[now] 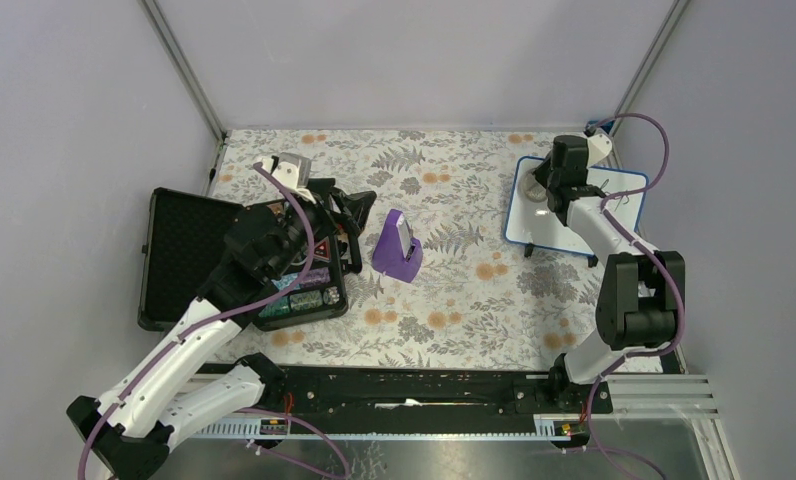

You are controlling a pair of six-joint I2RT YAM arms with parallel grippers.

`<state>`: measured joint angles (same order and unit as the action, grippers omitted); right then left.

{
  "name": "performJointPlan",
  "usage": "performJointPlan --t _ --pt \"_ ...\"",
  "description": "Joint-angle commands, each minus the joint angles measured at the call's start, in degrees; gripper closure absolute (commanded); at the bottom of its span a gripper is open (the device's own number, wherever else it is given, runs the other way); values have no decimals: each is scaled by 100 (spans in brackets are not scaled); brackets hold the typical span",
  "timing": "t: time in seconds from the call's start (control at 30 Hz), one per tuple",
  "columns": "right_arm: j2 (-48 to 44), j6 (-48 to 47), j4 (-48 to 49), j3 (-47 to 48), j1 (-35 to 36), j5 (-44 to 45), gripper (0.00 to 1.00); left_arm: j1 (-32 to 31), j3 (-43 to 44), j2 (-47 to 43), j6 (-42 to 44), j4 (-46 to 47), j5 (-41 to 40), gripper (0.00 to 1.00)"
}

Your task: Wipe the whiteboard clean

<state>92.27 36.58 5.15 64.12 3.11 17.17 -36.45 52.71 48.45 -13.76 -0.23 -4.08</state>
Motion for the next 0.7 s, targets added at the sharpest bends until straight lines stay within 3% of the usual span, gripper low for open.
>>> performJointPlan --t 0.0,0.4,0.67 --pt "148 137 -81 -124 5 405 100 -20 -23 -1 -13 326 80 1" --pt "-806 459 -152 -1644 -574 577 100 -20 -50 -146 -56 349 109 1" --pt "-1860 50 -388 -1842 -654 783 100 -59 -59 -205 -48 353 97 1"
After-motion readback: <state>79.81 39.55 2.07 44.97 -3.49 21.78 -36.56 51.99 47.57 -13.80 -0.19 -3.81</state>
